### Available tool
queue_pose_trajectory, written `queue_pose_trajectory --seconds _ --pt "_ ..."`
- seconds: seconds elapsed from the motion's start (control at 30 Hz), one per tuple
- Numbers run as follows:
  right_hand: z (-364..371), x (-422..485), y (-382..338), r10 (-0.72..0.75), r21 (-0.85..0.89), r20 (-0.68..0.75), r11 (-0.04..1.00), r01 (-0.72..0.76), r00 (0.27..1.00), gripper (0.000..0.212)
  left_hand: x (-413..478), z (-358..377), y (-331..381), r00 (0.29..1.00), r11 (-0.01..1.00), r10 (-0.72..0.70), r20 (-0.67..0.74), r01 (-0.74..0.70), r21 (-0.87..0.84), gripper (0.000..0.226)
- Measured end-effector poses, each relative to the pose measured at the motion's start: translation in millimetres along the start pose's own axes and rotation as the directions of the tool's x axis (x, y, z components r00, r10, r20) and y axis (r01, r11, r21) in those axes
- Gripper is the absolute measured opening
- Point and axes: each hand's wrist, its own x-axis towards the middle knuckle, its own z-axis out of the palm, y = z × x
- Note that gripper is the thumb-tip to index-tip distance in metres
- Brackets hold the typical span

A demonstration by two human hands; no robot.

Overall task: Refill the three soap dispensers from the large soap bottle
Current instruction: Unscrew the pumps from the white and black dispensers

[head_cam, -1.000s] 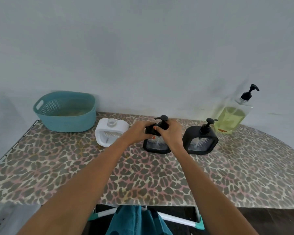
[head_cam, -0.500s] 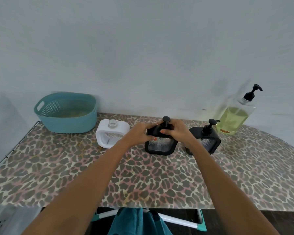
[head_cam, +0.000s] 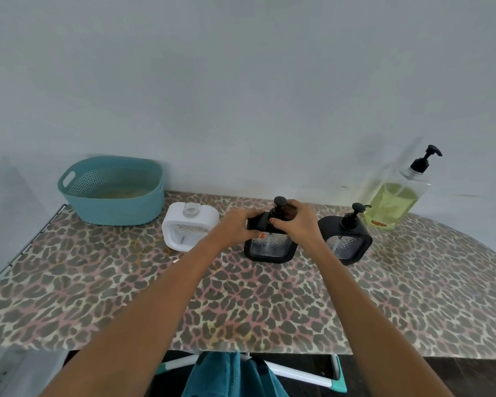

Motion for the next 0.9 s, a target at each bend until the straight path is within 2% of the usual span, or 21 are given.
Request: queue_pose_trajectory --seconds 0.1,0.13,0.27,0.33,0.47,0.6,0.77,0.9 --pt "1 -2 1 0.038 0.23 0.066 0.972 -0.052 0.997 0.043 0 0 1 1.0 1.0 -0.002 0.001 0.002 -0.001 0.058" --pt "4 -3 1 0.043 0.252 0.064 0.966 -0.058 0.997 0.046 -1 0 2 1.0 1.0 -0.002 0.002 0.002 0.001 0.057" --pt "11 -4 3 0.07 0.028 -0.089 0.997 -0.068 0.994 0.067 -2 -1 4 1.0 1.0 -0.001 0.004 0.001 0.006 0.055" --pt "12 -5 4 0.078 0.019 -0.11 0.997 -0.076 0.991 0.063 -2 -1 5 1.0 1.0 -0.009 0.009 0.009 0.002 0.056" --pt "10 -9 2 0.068 0.038 -0.084 0.997 -0.065 0.994 0.041 -1 -1 5 1.0 1.0 -0.025 0.016 0.024 0.006 0.058" --pt "12 -12 1 0.076 0.101 -0.043 0.992 -0.071 0.996 0.045 -3 -1 5 0.999 0.999 -0.031 0.006 0.031 -0.005 0.058" --pt "12 -12 3 0.086 -0.058 -0.173 0.994 -0.097 0.981 0.041 -2 -1 7 1.0 1.0 -0.03 -0.002 0.03 0.009 0.058" --pt "9 -15 2 0.044 0.037 -0.122 0.999 -0.04 0.992 0.032 -3 -1 8 0.999 0.999 -0.036 0.0 0.036 0.005 0.059"
